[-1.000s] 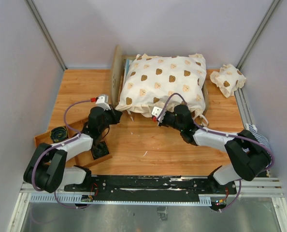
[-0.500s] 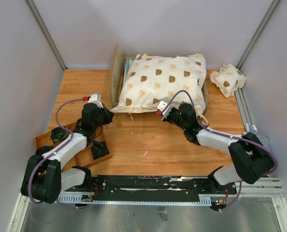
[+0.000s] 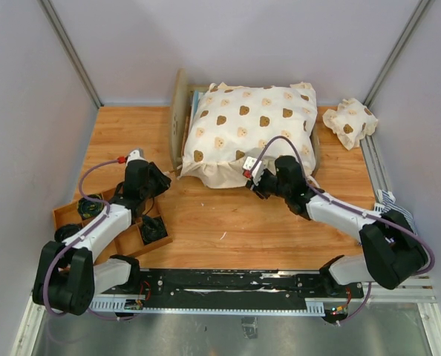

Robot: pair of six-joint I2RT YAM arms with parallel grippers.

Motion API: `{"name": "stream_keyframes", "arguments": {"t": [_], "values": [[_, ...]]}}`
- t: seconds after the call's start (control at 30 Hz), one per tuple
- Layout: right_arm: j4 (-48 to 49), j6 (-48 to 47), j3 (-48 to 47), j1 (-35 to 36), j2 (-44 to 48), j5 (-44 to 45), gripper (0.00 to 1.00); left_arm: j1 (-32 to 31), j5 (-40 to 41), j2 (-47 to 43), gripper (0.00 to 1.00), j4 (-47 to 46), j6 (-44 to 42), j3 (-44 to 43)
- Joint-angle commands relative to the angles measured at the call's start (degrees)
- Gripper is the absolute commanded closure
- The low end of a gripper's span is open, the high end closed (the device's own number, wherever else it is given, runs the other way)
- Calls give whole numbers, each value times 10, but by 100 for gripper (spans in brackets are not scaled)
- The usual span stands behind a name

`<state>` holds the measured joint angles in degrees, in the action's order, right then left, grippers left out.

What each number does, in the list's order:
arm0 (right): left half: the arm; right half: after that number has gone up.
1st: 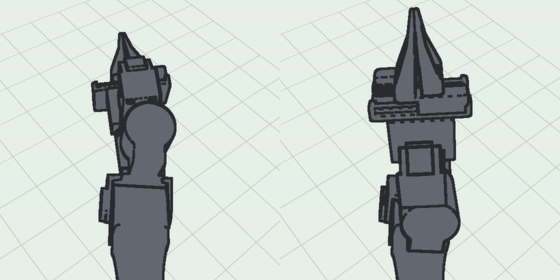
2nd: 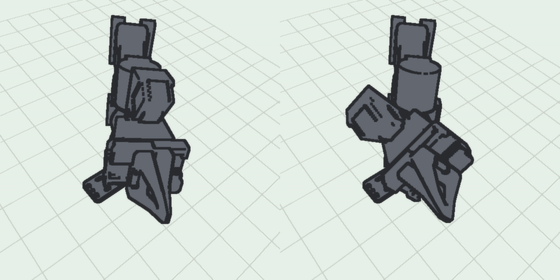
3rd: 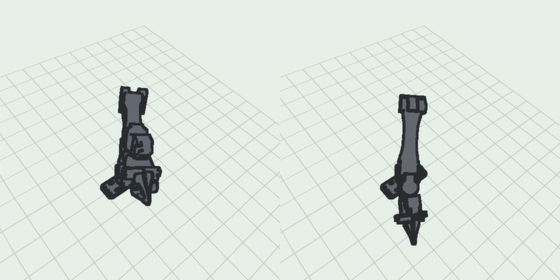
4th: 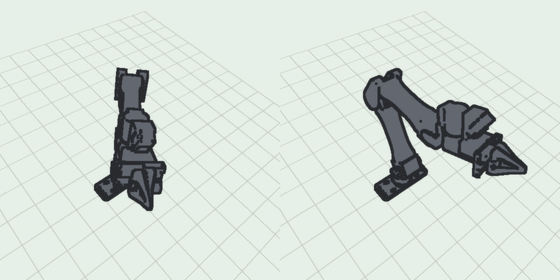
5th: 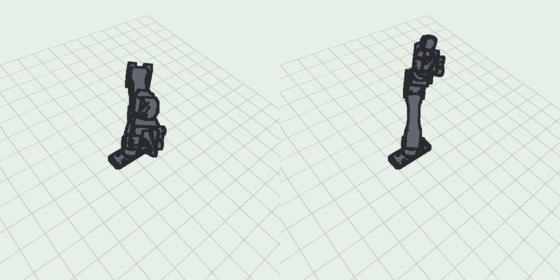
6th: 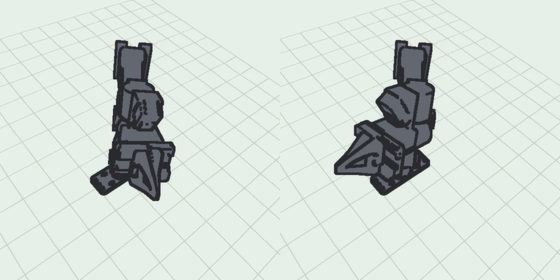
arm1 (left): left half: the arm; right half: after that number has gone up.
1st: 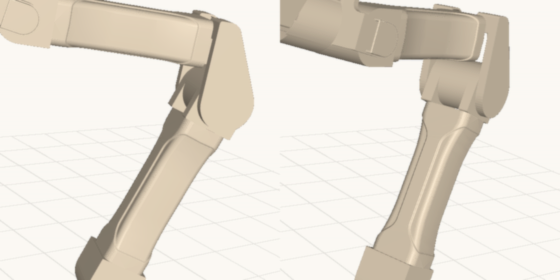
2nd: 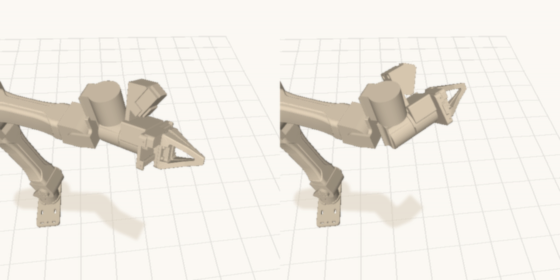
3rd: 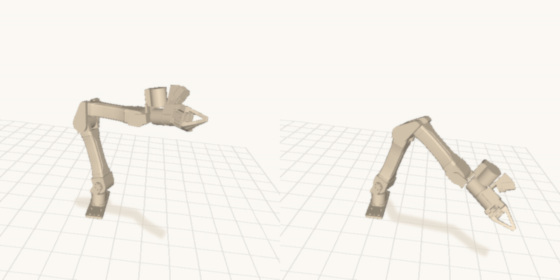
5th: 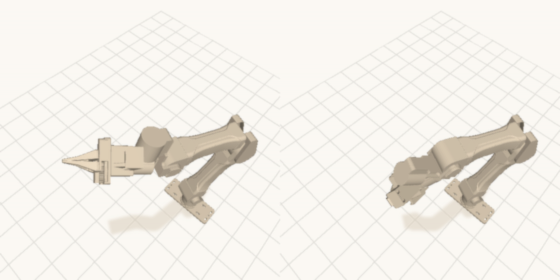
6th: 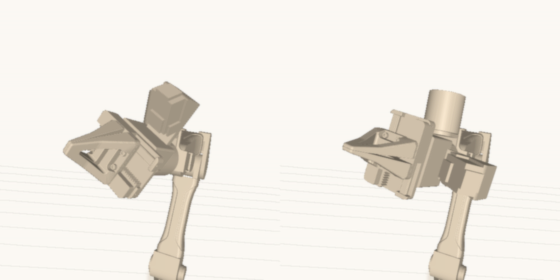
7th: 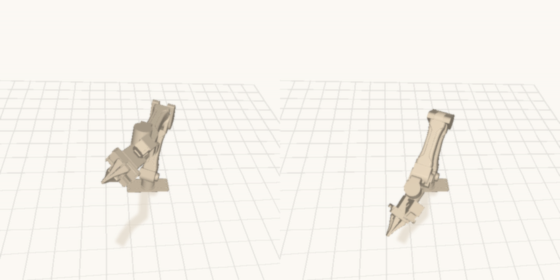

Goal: Set up the pet bed

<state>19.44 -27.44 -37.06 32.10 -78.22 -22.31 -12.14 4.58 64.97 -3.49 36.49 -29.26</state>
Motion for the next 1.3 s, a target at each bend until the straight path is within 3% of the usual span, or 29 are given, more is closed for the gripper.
{"name": "stream_keyframes", "arguments": {"t": [0.0, 0.1, 0.17, 0.23, 0.3, 0.37, 0.43, 0.6, 0.77, 0.93, 1.03, 1.13, 1.17, 1.27], "values": [[-116, 86, -68, -7, 29, 11, 58, 4, 38, -22, 57, 27, -17, -53], [-146, 182, -101, -7, 65, 36, 56, 3, 33, -35, 46, 14, -64, -89], [-124, 256, -113, -6, 75, 37, 56, 3, 12, -40, 45, -31, -99, -85], [-90, 268, -119, -3, 64, -11, 57, 3, 13, -37, 44, -70, -116, -80], [-61, 177, -127, 20, 46, -62, 48, 3, 15, -28, 43, -86, -129, -90], [-69, 47, -145, 56, 17, -28, 40, 3, 5, -12, 40, -88, -144, -112], [-101, -43, -193, 76, -29, -6, 39, 3, 4, 8, 38, -84, -140, -138], [-175, -114, -324, 81, -150, -9, 39, 3, 32, 54, 35, -88, -149, -191], [-174, -189, -354, 96, -215, 24, 39, 3, 16, 71, 34, -156, -163, -196], [-155, -217, -368, 99, -252, 89, 42, 3, 1, 107, 35, -161, -162, -213], [-149, -206, -379, 99, -265, 128, 55, 3, -22, 119, 46, -163, -173, -214], [-147, -172, -391, 96, -268, 136, 72, 3, -57, 110, 79, -170, -190, -199], [-144, -154, -392, 91, -266, 128, 78, 3, -65, 106, 94, -174, -195, -190], [-157, -89, -414, 68, -267, 85, 89, 3, -81, 94, 100, -182, -208, -175]]}}
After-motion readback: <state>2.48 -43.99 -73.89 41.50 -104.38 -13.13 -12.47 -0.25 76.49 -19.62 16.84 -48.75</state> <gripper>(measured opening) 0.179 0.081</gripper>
